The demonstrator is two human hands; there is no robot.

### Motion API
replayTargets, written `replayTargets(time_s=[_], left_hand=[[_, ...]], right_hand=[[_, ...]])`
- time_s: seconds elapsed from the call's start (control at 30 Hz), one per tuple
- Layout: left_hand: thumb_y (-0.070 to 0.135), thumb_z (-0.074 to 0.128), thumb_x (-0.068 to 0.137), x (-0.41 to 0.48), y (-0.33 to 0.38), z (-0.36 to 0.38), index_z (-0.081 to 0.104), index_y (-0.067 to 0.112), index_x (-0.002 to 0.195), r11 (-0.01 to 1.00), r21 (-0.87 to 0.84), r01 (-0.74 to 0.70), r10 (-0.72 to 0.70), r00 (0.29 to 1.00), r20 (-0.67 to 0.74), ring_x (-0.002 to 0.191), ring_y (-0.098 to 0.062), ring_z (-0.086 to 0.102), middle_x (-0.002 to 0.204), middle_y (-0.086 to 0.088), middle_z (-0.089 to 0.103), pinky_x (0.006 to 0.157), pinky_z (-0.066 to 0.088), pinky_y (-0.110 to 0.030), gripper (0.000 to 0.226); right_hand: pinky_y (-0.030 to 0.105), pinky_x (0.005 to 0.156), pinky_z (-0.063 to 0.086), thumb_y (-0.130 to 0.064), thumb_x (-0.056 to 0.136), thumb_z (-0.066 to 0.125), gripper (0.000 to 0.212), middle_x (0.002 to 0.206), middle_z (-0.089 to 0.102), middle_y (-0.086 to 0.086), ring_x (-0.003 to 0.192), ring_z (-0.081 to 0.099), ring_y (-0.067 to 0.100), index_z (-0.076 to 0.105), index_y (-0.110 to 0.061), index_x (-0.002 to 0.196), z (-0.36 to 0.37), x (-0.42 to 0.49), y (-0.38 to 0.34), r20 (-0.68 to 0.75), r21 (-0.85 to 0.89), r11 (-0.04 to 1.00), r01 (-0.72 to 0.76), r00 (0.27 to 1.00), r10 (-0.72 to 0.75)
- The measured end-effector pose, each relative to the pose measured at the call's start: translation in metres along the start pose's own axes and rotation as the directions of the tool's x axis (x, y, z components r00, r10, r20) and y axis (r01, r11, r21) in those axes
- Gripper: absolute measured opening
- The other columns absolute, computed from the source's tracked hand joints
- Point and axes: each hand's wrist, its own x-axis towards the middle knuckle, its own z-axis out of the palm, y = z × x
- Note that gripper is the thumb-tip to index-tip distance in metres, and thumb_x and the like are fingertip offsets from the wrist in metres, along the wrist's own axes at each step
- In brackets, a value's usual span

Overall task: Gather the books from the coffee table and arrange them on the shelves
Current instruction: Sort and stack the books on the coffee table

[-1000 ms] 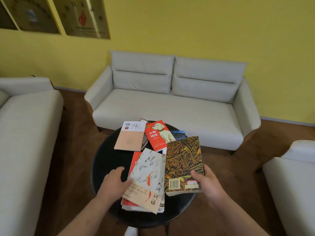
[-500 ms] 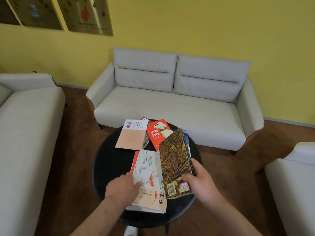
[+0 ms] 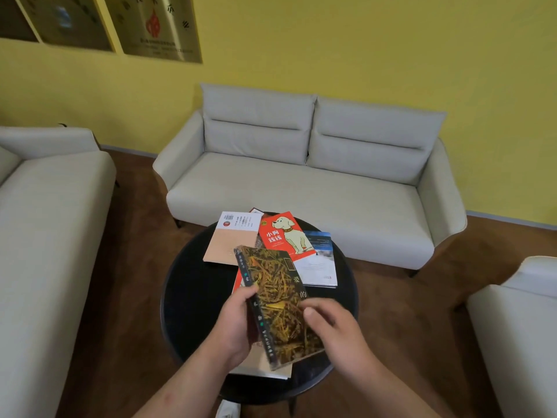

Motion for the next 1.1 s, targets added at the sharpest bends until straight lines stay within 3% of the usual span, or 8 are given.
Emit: replayTargets(time_s=[0.17, 0.33, 0.43, 0.5, 0.63, 0.8, 0.93, 1.1], left_hand=[[0.052, 0.054, 0.082, 0.002, -0.003, -0.019, 0.072, 0.011, 0.121, 0.961, -0.108, 0.254, -0.244, 0.965, 0.095, 0.112, -0.042, 0.068, 0.125, -0.024, 0.069, 0.091, 0.056, -0.054, 0.059], [0.044, 0.054, 0.097, 0.018, 0.005, -0.023, 0.072, 0.014, 0.104, 0.932, 0.324, 0.163, -0.102, 0.975, -0.198, 0.092, -0.029, 0.074, 0.105, -0.012, 0.076, 0.082, 0.058, -0.046, 0.036], [0.032, 0.06, 0.095, 0.031, 0.011, -0.048, 0.068, 0.017, 0.113, 0.67, 0.737, 0.09, 0.245, 0.91, -0.334, 0.09, -0.014, 0.065, 0.109, -0.003, 0.068, 0.071, 0.053, -0.03, 0.025], [0.027, 0.064, 0.095, 0.036, 0.007, -0.068, 0.06, 0.016, 0.133, 0.611, 0.78, 0.136, 0.218, 0.918, -0.331, 0.103, -0.015, 0.063, 0.121, -0.002, 0.064, 0.074, 0.051, -0.025, 0.039], [0.012, 0.059, 0.098, 0.035, -0.009, -0.085, 0.072, 0.026, 0.114, 0.638, 0.766, 0.076, 0.089, 0.981, -0.171, 0.091, -0.015, 0.076, 0.109, -0.002, 0.075, 0.079, 0.063, -0.043, 0.024], [0.023, 0.056, 0.101, 0.041, -0.015, -0.084, 0.07, 0.022, 0.104, 0.767, 0.628, 0.131, 0.062, 0.959, -0.276, 0.092, -0.018, 0.074, 0.109, -0.006, 0.073, 0.084, 0.061, -0.043, 0.014], [0.037, 0.047, 0.104, 0.047, -0.017, -0.084, 0.047, 0.017, 0.134, 0.906, 0.364, 0.216, -0.113, 0.952, -0.283, 0.101, -0.025, 0.069, 0.119, -0.01, 0.063, 0.075, 0.056, -0.039, 0.036], [0.053, 0.041, 0.102, 0.054, -0.022, -0.08, 0.02, 0.053, 0.152, 0.96, 0.147, 0.239, -0.224, 0.968, -0.113, 0.11, -0.026, 0.068, 0.125, -0.001, 0.065, 0.086, 0.058, -0.047, 0.054]], right_hand=[[0.041, 0.083, 0.06, -0.05, 0.099, 0.059, 0.042, 0.117, 0.077, 0.007, 0.104, 0.075, 0.029, 0.063, -0.021, 0.129, 0.008, 0.022, 0.006, 0.25, 0.414, 0.704, -0.577, 0.816, 0.522], [0.045, 0.08, 0.061, -0.041, 0.104, 0.054, 0.025, 0.099, 0.081, 0.006, 0.089, 0.079, 0.028, 0.067, -0.023, 0.116, 0.022, 0.035, 0.022, 0.115, 0.505, 0.693, -0.515, 0.835, 0.537], [0.049, 0.086, 0.061, -0.036, 0.106, 0.052, 0.022, 0.108, 0.077, 0.01, 0.096, 0.076, 0.03, 0.062, -0.022, 0.119, 0.03, 0.043, 0.03, 0.031, 0.491, 0.733, -0.47, 0.851, 0.525], [0.049, 0.085, 0.061, -0.033, 0.107, 0.051, 0.022, 0.111, 0.074, 0.011, 0.097, 0.074, 0.03, 0.06, -0.019, 0.122, 0.037, 0.045, 0.036, 0.0, 0.474, 0.748, -0.464, 0.85, 0.527], [0.04, 0.07, 0.06, -0.033, 0.106, 0.052, 0.02, 0.109, 0.076, 0.008, 0.095, 0.075, 0.028, 0.061, -0.023, 0.121, 0.046, 0.048, 0.046, 0.021, 0.511, 0.702, -0.496, 0.824, 0.567], [0.035, 0.067, 0.057, -0.033, 0.108, 0.048, 0.02, 0.111, 0.074, 0.003, 0.097, 0.073, 0.023, 0.058, -0.029, 0.125, 0.068, 0.054, 0.035, 0.086, 0.47, 0.724, -0.505, 0.842, 0.532], [0.034, 0.067, 0.058, -0.032, 0.108, 0.047, 0.021, 0.113, 0.071, 0.001, 0.097, 0.073, 0.021, 0.053, -0.036, 0.127, 0.081, 0.064, 0.03, 0.065, 0.401, 0.782, -0.477, 0.866, 0.495], [0.036, 0.066, 0.059, -0.033, 0.109, 0.044, 0.034, 0.12, 0.067, 0.0, 0.103, 0.071, 0.022, 0.04, -0.046, 0.14, 0.081, 0.065, 0.031, 0.18, 0.496, 0.677, -0.544, 0.827, 0.532]])
